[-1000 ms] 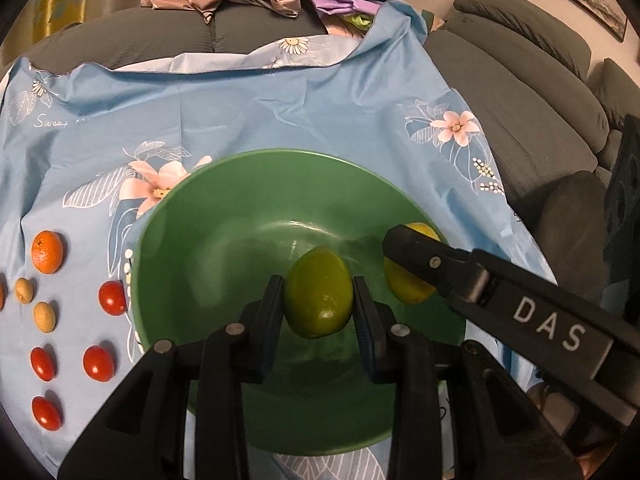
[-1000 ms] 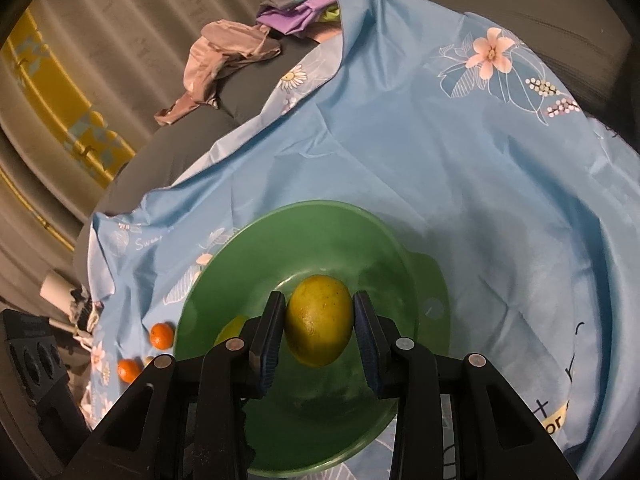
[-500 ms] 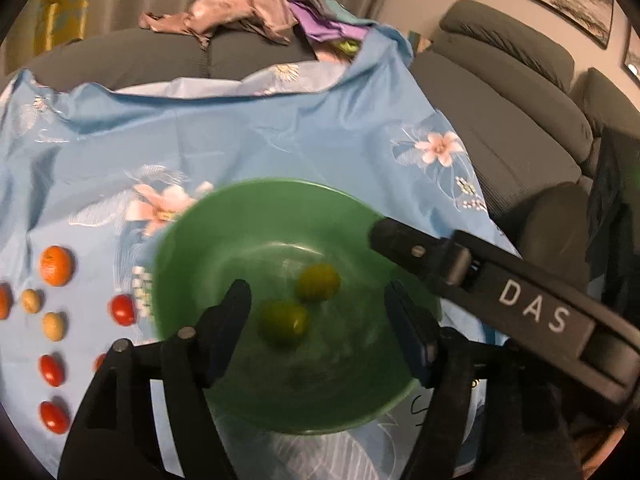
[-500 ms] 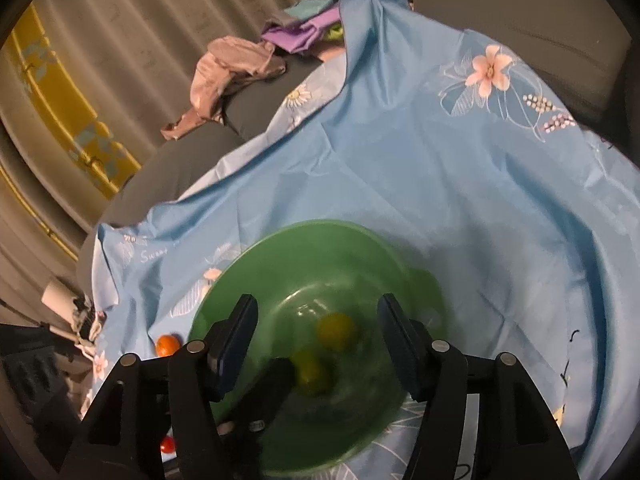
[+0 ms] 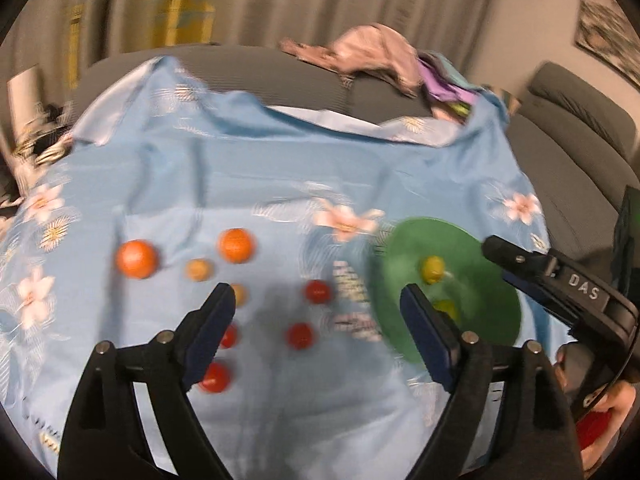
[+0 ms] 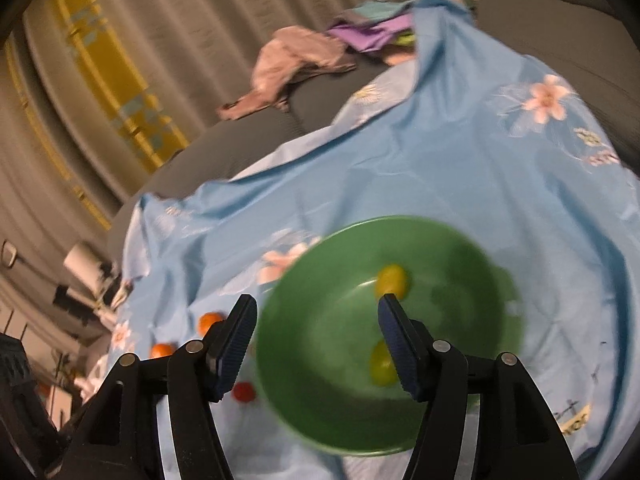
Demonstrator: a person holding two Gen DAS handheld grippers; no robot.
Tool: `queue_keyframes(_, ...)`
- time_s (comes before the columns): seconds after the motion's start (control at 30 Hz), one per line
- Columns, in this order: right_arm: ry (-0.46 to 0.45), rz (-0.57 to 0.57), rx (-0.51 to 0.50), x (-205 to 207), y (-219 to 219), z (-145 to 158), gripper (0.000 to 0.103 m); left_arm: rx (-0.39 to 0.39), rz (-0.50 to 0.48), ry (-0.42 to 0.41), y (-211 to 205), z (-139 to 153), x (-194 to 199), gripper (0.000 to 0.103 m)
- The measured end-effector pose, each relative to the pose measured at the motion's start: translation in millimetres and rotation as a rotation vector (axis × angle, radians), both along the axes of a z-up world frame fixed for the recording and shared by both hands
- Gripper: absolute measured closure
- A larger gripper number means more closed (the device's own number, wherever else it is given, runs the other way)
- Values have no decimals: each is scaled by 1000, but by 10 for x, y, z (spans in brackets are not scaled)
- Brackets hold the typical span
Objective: Organize fruits
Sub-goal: 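Withdraw both open tools from the bowl back toward the tomatoes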
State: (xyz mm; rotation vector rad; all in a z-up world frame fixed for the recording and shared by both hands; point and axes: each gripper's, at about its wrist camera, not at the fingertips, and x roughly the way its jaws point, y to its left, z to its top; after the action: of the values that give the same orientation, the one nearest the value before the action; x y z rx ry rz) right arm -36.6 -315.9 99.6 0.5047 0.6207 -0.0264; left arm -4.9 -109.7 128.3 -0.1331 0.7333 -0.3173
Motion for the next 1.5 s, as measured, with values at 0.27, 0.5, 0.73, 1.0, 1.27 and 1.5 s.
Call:
queue_keyframes(0.27,-4,144,-76,110,538,0,31,-35,165,36,628,-244,-40,15)
queue_keyframes(0.5,68,227,-161,236,960,-184,31,-37,245,86,867,-432,39,8)
queue_keyframes(0.73,93,288,-182,298,1203,-254,31,-41,251,111,950,-504,67,8)
queue_keyframes(1.0,138,340,-139,372,1307,-370,31,-51,243,140,995,-561,98,7)
queue_keyframes(1.27,185,373,-88,468,1426,-502,31,-22,205,233,923,-713,160,9)
queue_keyframes(1.5,281,315,-126,640,1489,-730,41,-1,150,281,755,-868,198,21)
